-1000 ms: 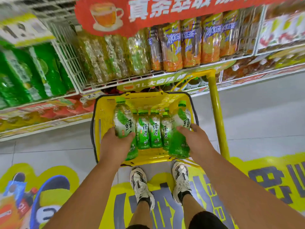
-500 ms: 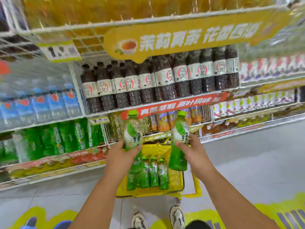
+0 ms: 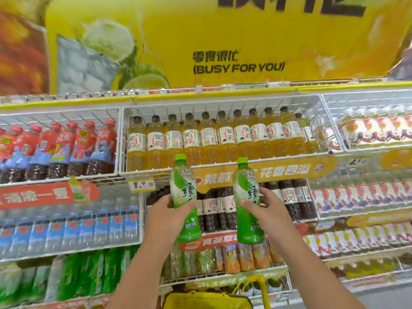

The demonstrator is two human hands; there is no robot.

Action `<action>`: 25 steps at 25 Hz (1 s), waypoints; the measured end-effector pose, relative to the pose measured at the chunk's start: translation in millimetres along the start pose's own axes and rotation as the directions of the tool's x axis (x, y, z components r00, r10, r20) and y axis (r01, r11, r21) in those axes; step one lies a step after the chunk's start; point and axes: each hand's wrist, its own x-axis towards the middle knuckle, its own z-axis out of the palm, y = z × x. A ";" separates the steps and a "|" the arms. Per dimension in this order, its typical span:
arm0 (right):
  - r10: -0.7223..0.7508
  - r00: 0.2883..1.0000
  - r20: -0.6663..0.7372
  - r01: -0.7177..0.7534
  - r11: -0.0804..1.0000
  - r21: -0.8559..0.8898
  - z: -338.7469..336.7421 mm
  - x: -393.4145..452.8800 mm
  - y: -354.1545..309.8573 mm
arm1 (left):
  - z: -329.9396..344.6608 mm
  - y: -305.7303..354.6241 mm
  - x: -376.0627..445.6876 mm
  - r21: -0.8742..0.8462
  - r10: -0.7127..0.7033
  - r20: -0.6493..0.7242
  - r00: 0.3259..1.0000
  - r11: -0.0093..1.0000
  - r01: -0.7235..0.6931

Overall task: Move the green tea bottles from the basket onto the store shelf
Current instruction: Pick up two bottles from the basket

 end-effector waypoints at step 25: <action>-0.221 0.867 0.446 0.149 0.970 0.191 115.5 2.8 -105.2 | -128.1 27.9 -43.9 -0.094 0.010 -0.345 0.939 0.995 -0.045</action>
